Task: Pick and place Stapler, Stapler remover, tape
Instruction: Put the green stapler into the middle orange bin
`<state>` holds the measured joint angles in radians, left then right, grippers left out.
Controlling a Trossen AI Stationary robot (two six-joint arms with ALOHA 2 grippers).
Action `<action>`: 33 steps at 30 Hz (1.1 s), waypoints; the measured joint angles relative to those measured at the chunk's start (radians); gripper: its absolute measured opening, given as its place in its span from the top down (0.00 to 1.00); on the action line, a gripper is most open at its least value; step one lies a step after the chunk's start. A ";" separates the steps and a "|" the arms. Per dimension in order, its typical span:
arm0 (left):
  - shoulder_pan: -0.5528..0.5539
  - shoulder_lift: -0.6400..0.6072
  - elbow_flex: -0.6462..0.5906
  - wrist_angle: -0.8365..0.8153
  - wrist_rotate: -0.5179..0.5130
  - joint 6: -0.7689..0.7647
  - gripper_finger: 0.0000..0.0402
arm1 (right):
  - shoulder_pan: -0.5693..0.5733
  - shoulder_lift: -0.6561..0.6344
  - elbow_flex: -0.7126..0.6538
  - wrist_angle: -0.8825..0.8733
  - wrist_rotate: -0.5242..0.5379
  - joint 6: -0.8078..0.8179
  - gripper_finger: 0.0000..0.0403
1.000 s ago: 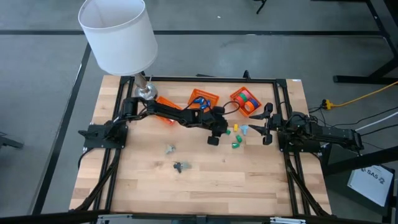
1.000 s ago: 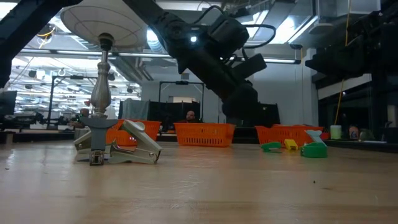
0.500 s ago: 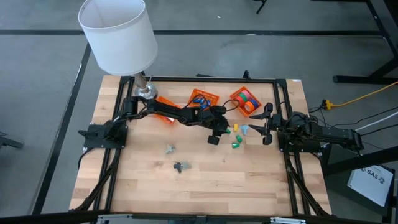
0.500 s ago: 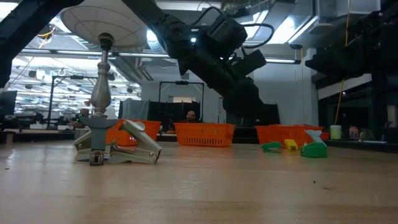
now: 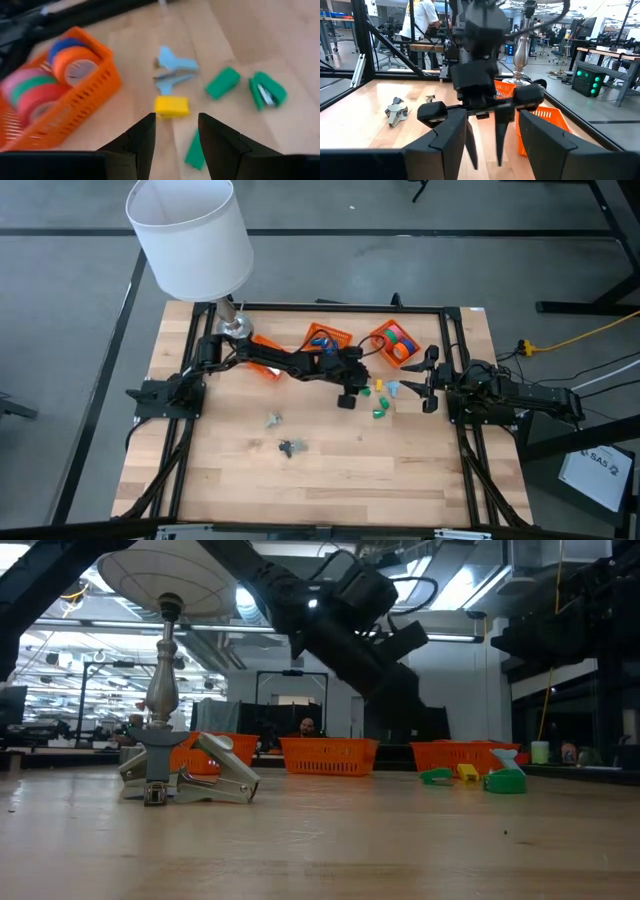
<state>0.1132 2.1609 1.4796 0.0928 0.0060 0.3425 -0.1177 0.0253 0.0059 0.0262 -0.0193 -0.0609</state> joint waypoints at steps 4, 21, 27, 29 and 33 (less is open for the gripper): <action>-0.013 -0.002 0.103 -0.088 -0.032 -0.008 0.64 | 0.000 0.000 0.000 0.000 0.000 0.000 0.53; -0.005 -0.002 0.222 -0.321 -0.016 -0.015 0.64 | 0.000 0.000 0.000 0.000 0.000 0.000 0.53; -0.008 0.025 0.222 -0.313 -0.013 -0.015 0.64 | 0.000 0.000 0.000 0.000 0.000 0.000 0.53; -0.010 0.054 0.225 -0.285 -0.009 -0.002 0.64 | 0.000 0.000 0.000 0.000 0.000 0.000 0.53; -0.013 0.097 0.222 -0.289 0.008 0.026 0.64 | 0.000 0.000 0.000 0.001 0.000 0.000 0.53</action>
<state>0.1001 2.2575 1.7020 -0.1967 0.0139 0.3683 -0.1173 0.0254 0.0063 0.0267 -0.0189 -0.0610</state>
